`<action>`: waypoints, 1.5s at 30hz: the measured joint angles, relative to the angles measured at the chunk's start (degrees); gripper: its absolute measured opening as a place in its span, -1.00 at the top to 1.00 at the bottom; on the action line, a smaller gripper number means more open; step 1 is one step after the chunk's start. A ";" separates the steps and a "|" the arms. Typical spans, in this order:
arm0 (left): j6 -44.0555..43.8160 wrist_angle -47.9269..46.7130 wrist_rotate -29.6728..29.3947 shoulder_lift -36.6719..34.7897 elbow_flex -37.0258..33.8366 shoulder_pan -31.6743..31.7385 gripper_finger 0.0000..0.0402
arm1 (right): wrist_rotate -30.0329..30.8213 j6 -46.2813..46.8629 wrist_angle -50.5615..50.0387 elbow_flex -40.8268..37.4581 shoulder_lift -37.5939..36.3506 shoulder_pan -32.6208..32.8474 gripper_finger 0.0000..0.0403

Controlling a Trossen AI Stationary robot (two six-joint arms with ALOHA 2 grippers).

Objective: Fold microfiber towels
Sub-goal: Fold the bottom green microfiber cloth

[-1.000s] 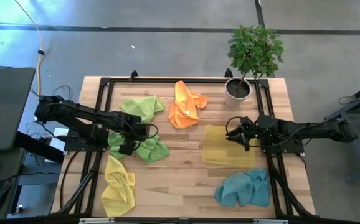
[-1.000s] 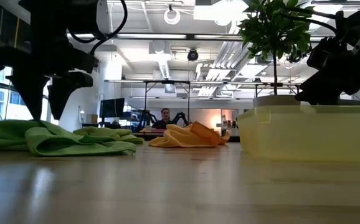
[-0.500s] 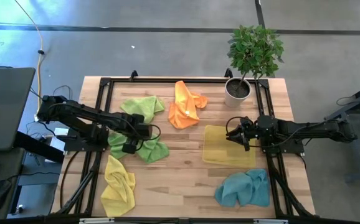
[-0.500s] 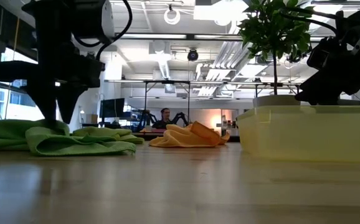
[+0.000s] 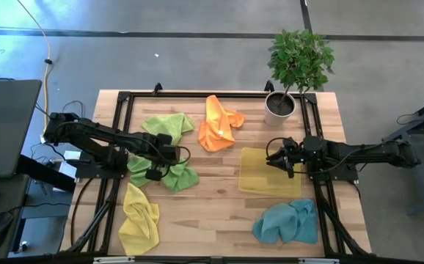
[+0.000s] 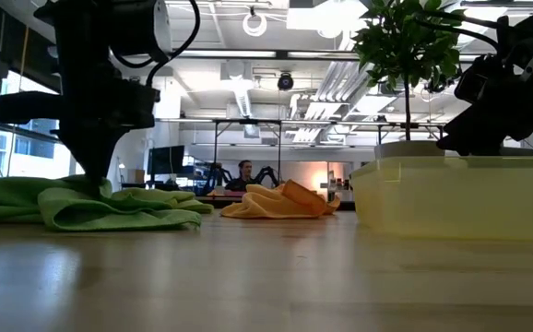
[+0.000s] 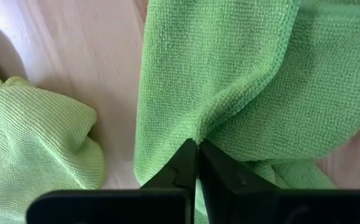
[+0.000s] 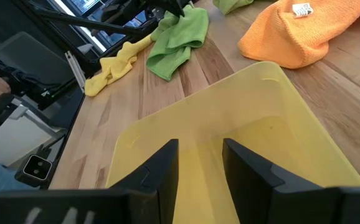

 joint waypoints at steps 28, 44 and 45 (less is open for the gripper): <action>4.63 1.32 0.09 -0.22 35.05 -0.59 1.00 | 0.01 0.05 0.01 0.00 0.00 0.00 0.42; 7.15 6.97 0.11 -0.26 46.31 -3.91 1.00 | 0.51 -0.08 -0.02 0.00 0.02 0.00 0.42; 6.89 7.04 0.11 -0.26 46.61 -3.89 1.00 | 0.52 -0.09 -0.02 0.00 0.01 0.00 0.42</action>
